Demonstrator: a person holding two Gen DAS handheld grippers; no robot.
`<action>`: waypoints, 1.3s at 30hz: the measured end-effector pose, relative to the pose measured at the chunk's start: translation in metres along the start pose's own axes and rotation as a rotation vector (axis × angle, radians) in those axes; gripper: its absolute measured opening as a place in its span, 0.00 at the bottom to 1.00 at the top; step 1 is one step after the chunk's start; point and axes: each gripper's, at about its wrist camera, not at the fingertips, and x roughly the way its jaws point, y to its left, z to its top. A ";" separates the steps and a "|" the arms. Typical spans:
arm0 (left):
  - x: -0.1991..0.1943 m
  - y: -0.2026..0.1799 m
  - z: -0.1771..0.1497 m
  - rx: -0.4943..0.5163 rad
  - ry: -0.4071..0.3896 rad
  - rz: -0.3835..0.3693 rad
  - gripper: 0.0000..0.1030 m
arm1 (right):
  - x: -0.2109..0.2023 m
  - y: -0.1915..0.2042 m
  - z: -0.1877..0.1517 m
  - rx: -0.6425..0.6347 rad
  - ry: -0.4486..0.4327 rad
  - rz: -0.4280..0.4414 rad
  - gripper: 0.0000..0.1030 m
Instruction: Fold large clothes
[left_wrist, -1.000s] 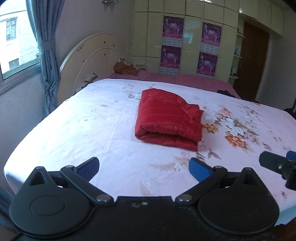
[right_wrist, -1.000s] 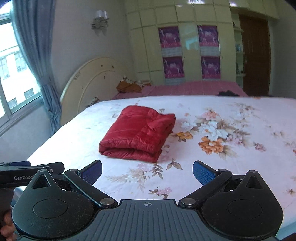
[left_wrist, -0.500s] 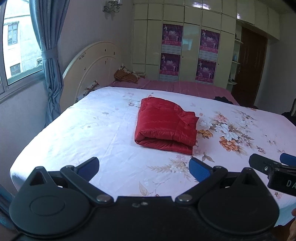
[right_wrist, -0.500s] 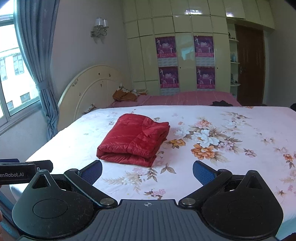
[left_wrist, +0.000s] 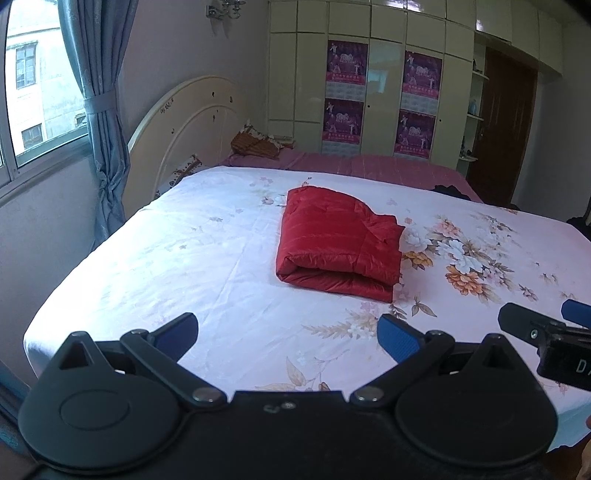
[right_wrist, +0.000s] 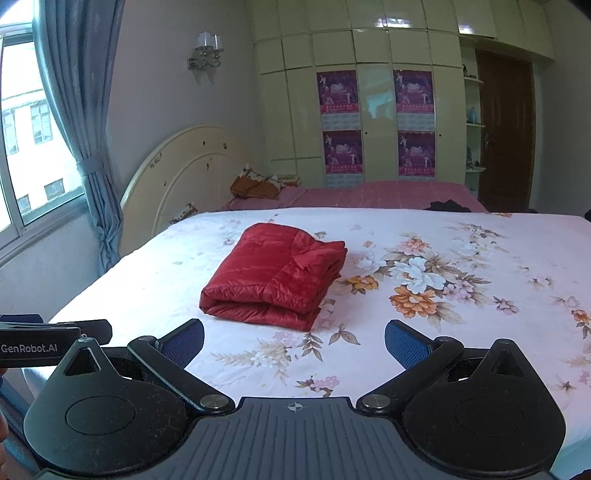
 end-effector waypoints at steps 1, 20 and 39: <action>0.001 0.000 0.000 0.000 0.002 -0.002 1.00 | 0.001 0.001 0.000 -0.002 0.000 -0.001 1.00; 0.006 0.001 0.004 0.004 0.010 -0.008 1.00 | 0.007 0.002 0.002 -0.003 0.010 -0.002 1.00; 0.033 0.005 0.005 0.004 0.052 -0.046 0.98 | 0.028 -0.001 0.000 0.006 0.041 0.004 1.00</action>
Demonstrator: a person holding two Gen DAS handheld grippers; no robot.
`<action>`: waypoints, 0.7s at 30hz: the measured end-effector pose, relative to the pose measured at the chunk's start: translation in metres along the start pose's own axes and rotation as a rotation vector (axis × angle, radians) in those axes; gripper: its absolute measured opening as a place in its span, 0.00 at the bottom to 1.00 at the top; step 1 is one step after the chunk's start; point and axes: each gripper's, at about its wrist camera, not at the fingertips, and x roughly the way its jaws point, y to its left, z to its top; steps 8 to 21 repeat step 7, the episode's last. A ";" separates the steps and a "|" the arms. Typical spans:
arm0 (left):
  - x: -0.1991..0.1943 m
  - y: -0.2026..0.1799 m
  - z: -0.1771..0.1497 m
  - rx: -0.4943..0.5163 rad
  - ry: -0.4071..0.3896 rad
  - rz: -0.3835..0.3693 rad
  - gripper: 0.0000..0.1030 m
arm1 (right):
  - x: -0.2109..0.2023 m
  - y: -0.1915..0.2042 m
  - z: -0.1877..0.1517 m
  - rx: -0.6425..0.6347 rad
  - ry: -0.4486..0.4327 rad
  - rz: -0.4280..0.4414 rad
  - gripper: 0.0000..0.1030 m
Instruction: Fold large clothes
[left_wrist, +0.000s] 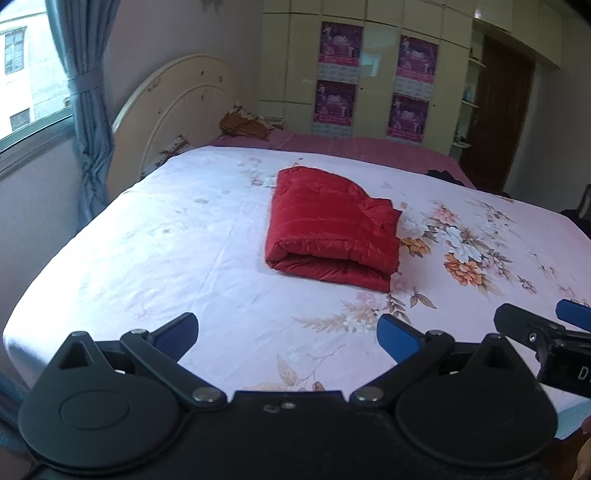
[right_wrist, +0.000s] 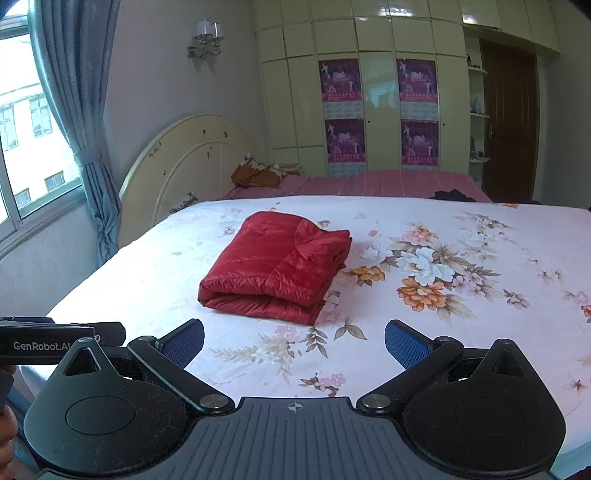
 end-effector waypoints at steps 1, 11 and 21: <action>0.001 -0.001 0.000 0.012 -0.015 0.004 0.97 | 0.002 -0.001 0.000 0.001 0.003 -0.002 1.00; 0.029 -0.003 0.010 0.030 0.007 0.001 1.00 | 0.023 -0.018 -0.001 0.025 0.031 -0.032 1.00; 0.029 -0.003 0.010 0.030 0.007 0.001 1.00 | 0.023 -0.018 -0.001 0.025 0.031 -0.032 1.00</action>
